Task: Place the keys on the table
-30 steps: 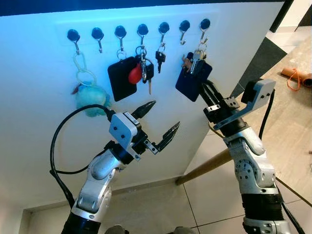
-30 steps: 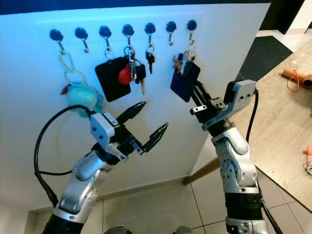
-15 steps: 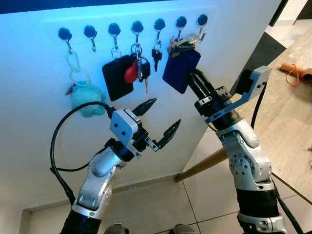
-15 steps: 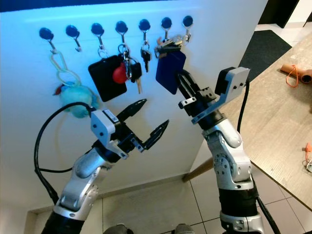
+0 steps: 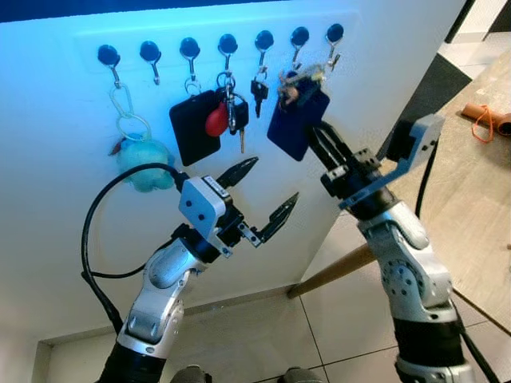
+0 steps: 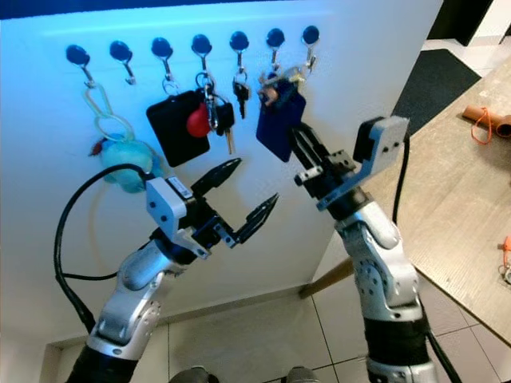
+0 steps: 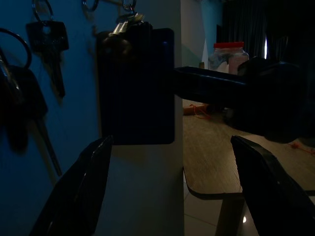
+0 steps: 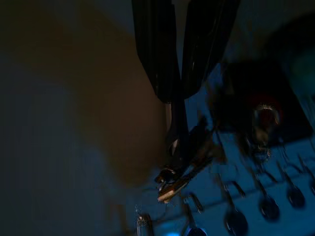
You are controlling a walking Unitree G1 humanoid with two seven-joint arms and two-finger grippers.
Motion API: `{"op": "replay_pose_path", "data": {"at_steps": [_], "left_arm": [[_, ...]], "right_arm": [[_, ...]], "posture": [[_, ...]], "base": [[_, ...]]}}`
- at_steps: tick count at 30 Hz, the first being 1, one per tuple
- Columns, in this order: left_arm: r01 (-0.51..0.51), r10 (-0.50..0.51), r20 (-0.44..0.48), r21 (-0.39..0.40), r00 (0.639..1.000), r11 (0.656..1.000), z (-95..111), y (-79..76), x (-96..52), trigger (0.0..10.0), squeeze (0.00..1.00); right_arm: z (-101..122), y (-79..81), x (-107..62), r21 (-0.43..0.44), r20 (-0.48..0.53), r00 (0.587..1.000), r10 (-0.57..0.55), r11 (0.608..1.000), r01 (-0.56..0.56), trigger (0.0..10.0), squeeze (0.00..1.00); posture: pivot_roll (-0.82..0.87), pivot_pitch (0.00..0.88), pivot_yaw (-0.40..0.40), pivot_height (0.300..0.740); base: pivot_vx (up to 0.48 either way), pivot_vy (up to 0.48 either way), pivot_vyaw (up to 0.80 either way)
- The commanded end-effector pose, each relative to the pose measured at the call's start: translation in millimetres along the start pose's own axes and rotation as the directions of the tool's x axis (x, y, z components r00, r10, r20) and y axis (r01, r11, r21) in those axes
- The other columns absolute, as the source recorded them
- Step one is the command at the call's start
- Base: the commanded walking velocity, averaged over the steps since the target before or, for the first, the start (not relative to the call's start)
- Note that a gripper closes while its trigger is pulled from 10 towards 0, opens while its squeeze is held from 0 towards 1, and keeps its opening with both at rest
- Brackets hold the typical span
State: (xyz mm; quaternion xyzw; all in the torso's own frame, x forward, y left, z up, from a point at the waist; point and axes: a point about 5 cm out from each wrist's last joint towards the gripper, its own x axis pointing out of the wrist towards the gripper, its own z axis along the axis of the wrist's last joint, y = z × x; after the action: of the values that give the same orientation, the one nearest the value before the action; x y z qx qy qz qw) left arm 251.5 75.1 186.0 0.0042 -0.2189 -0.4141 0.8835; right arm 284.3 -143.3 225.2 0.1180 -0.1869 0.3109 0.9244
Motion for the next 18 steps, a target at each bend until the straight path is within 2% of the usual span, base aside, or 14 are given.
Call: {"op": "replay_pose_path", "data": {"at_steps": [1, 2, 5, 9, 13, 18], "left_arm": [[0.023, -0.023, 0.004, -0.001, 1.000, 1.000, 2, -3.0, 0.6, 10.0, 0.00], [0.025, -0.025, 0.005, -0.002, 1.000, 1.000, 3, -3.5, 0.7, 10.0, 0.00], [0.027, -0.027, 0.006, -0.003, 1.000, 1.000, 3, -3.7, 0.8, 10.0, 0.00], [0.029, -0.029, 0.006, -0.004, 1.000, 1.000, 3, -3.9, 0.8, 10.0, 0.00], [0.034, -0.034, 0.007, -0.004, 0.999, 0.999, 3, -4.2, 2.0, 10.0, 0.00], [0.028, -0.028, 0.006, 0.005, 1.000, 1.000, 3, -2.7, 1.9, 10.0, 0.00]], "right_arm": [[-7, 5.9, -4.3, 0.021, -0.053, 0.997, 0.054, 0.998, -0.053, 10.0, 0.00], [-6, -1.1, -10.6, 0.005, -0.072, 0.997, 0.036, 0.999, -0.036, 10.0, 0.00], [-1, -11.5, -15.9, -0.007, -0.068, 0.998, 0.004, 1.000, -0.004, 10.0, 0.00], [4, -18.2, -18.5, 0.007, -0.045, 0.999, -0.019, 1.000, 0.019, 10.0, 0.00], [12, -26.9, -22.3, 0.116, 0.002, 1.000, -0.015, 0.993, 0.015, 10.0, 0.00], [18, -31.5, -20.4, 0.154, 0.046, 0.999, -0.012, 0.988, 0.004, 10.0, 0.00]], "posture": [[0.05, 0.096, -0.014, 0.740], [0.04, 0.096, -0.013, 0.740], [0.04, 0.095, -0.010, 0.740], [0.04, 0.094, -0.009, 0.740], [0.04, 0.093, -0.008, 0.740], [0.04, 0.091, -0.008, 0.740]], "base": [[0.000, 0.000, 0.00], [0.000, 0.000, 0.00], [0.000, 0.000, 0.00], [0.000, 0.000, 0.00], [0.000, 0.000, 0.00], [0.000, 0.000, 0.00]]}}
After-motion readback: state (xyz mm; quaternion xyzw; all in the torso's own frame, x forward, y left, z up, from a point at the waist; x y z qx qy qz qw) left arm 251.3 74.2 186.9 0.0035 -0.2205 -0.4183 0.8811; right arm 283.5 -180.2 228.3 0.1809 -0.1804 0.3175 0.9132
